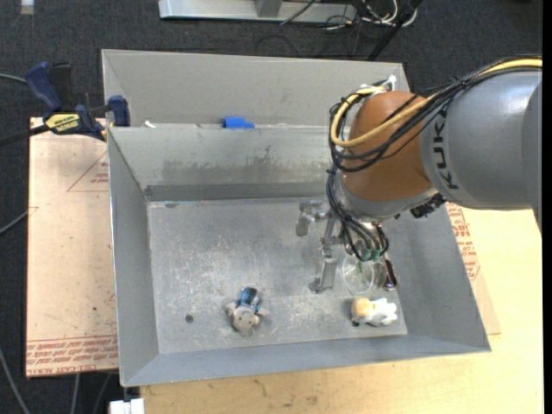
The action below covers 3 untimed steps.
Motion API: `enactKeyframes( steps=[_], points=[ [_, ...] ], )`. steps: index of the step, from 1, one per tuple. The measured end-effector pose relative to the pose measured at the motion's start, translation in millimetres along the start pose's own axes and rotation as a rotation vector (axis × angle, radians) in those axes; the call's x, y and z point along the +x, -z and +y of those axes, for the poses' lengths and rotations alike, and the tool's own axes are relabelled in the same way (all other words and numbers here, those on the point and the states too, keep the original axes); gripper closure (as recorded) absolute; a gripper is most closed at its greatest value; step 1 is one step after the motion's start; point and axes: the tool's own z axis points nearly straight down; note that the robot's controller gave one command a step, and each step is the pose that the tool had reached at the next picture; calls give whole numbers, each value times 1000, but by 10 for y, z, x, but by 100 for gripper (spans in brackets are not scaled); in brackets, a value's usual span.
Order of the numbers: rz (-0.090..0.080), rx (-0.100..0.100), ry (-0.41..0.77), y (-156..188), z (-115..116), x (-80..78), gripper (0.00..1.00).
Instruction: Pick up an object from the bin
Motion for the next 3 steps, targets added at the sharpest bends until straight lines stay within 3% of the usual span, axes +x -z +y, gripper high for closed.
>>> enactKeyframes(
  steps=[1,2,3],
  points=[
    [-1,0,0,17,0,2,0],
    [-6,0,132,135,-55,-92,0],
    [-8,1,274,527,-353,-17,0]
  ],
)
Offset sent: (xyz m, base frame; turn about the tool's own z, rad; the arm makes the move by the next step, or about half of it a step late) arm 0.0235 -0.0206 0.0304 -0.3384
